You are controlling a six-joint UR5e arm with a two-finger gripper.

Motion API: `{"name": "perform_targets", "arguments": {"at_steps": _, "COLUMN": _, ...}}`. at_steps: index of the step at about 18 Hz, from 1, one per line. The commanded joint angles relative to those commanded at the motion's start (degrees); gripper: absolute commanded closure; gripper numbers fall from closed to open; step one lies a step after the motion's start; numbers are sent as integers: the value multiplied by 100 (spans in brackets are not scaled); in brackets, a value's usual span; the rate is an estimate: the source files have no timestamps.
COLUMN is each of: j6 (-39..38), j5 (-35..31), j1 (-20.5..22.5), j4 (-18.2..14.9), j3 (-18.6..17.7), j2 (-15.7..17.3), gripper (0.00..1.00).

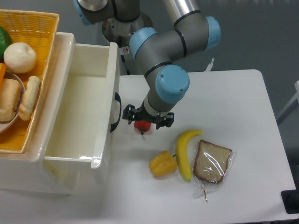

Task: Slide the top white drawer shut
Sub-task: 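Push the open white drawer into the cabinet with the gripper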

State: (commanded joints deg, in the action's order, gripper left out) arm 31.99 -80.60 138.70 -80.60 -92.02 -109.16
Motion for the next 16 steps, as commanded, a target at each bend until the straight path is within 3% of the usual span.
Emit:
{"name": "perform_targets", "arguments": {"at_steps": 8, "j6": 158, "j5": 228, "j1": -123, "j4": -26, "j3": 0, "j2": 70, "gripper": 0}}
{"name": "perform_targets", "arguments": {"at_steps": 16, "j6": 123, "j5": 299, "j1": -554, "j4": -18, "j3": -18, "j2": 123, "gripper": 0}}
